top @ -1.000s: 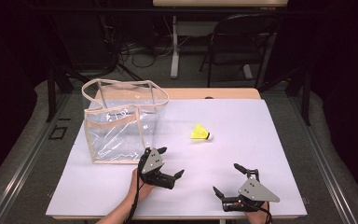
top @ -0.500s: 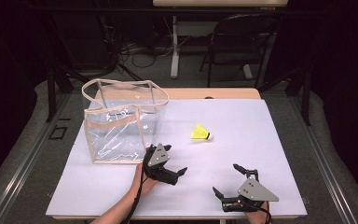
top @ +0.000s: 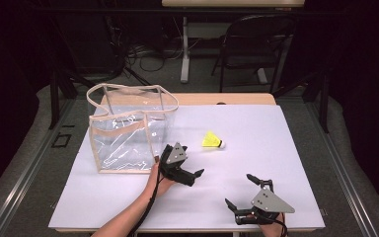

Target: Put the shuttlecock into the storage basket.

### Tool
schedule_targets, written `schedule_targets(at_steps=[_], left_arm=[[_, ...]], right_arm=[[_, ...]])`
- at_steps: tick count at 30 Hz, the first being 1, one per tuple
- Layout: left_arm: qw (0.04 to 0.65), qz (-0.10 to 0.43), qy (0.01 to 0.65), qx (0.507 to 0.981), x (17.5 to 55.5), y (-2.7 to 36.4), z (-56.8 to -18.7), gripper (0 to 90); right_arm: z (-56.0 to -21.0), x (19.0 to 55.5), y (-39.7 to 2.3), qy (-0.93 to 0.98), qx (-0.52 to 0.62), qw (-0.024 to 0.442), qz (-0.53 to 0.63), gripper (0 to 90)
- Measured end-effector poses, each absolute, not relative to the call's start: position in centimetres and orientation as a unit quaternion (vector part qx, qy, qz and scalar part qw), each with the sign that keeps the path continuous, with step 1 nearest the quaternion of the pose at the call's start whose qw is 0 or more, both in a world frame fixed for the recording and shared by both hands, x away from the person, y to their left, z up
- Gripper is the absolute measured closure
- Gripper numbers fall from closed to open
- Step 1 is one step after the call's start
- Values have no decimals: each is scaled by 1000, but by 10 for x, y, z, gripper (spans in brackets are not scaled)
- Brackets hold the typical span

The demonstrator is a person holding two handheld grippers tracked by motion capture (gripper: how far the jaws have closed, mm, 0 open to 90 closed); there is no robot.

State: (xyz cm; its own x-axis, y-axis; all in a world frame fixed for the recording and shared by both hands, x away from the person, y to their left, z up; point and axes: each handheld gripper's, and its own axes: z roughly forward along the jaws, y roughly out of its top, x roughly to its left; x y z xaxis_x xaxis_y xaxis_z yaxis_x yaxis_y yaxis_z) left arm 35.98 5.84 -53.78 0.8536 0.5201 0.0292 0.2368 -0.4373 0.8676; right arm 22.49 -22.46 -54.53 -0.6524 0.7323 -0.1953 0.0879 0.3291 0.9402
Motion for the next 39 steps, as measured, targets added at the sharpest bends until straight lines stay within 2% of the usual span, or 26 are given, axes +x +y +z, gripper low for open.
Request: schedule_targets(at_steps=[9,12,18,19,24,25,27,29,34,35,39], left_arm=[[465,149,229,842,378,48,-533,4],[459,147,228,846,384,45,-531,53],[451,144,231,850,394,40,-529,96],[450,143,230,851,396,39,-529,136],[436,141,223,860,404,34,-528,177],[433,139,222,862,406,33,-528,221],[428,133,223,866,410,31,-528,228],[422,132,220,870,413,29,-528,283],[407,131,216,878,422,25,-529,345],[404,132,214,880,423,24,-530,394],[394,129,213,885,429,22,-531,438]], right_arm=[[-546,225,-225,753,272,313,511,10],[-546,226,-225,753,273,313,511,10],[-546,225,-225,753,273,312,511,10],[-546,225,-225,753,273,312,511,10],[-546,225,-225,753,273,312,511,10],[-546,225,-225,753,273,312,510,10],[-546,225,-225,754,273,312,510,10],[-546,225,-225,754,273,311,510,10],[-546,225,-225,754,273,311,510,10],[-546,225,-225,754,273,311,510,10],[-546,225,-225,753,273,311,511,10]])
